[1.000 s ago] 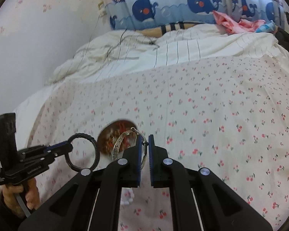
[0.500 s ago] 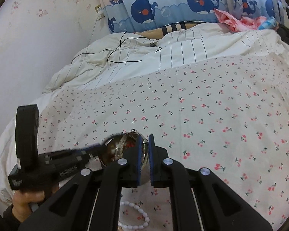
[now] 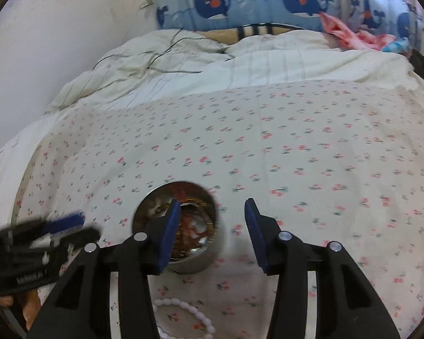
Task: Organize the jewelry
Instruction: 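Grasp the pink bead bracelet with the left gripper while the right grasps the white bead bracelet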
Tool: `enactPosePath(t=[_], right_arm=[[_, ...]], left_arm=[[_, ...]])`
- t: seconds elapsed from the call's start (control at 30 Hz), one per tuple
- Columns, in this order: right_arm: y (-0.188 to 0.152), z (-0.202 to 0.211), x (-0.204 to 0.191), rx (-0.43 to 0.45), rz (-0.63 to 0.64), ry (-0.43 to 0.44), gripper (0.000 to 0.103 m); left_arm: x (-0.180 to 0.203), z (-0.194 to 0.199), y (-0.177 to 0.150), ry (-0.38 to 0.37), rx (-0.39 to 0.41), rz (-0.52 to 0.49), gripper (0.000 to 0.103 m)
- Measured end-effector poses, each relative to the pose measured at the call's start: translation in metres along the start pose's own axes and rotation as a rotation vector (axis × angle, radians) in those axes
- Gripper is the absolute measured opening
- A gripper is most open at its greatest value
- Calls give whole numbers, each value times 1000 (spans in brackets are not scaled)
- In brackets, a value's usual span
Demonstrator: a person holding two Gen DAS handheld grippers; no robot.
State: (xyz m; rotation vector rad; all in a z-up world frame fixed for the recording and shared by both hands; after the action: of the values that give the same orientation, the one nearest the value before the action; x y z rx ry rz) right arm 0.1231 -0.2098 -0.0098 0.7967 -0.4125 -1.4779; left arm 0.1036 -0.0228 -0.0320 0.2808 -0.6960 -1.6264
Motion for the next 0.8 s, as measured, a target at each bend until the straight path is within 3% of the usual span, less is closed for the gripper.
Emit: enactPosePath(t=[0.17,0.27,0.4,0.53,0.8], right_arm=[[-10,15,22,-43,27,-51,52],[-24,17,24,-118,47,-13,52],[-62,11,-4,-233,204,27,52],[-84,5,-18,-269,250,36,52],[-98,-14,-30,-275,307,-22,52]], left_arm=[[11,-6,-35,-23,-92,-95,51],[26,-3,-52,-80,-131,-159,51],[40,-3,-76,-113,-178,-227,51],[45,-6,-93,-76,-191,-277,51],[56,-6,-99,-71,-162,-297,51]])
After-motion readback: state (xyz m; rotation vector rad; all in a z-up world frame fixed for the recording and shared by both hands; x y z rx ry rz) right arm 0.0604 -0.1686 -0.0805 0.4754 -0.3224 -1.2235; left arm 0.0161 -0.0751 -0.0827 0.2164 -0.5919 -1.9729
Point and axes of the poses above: each gripper's, at about its wrist camera, not at the fingertips, and z roughly against the way its jaws point, x to its right, y to its top, the point moved 4 cm from there along -z, roughly the way its jaws point, and after that the axes turned 2 degrees about x, right-handed, at the moved point
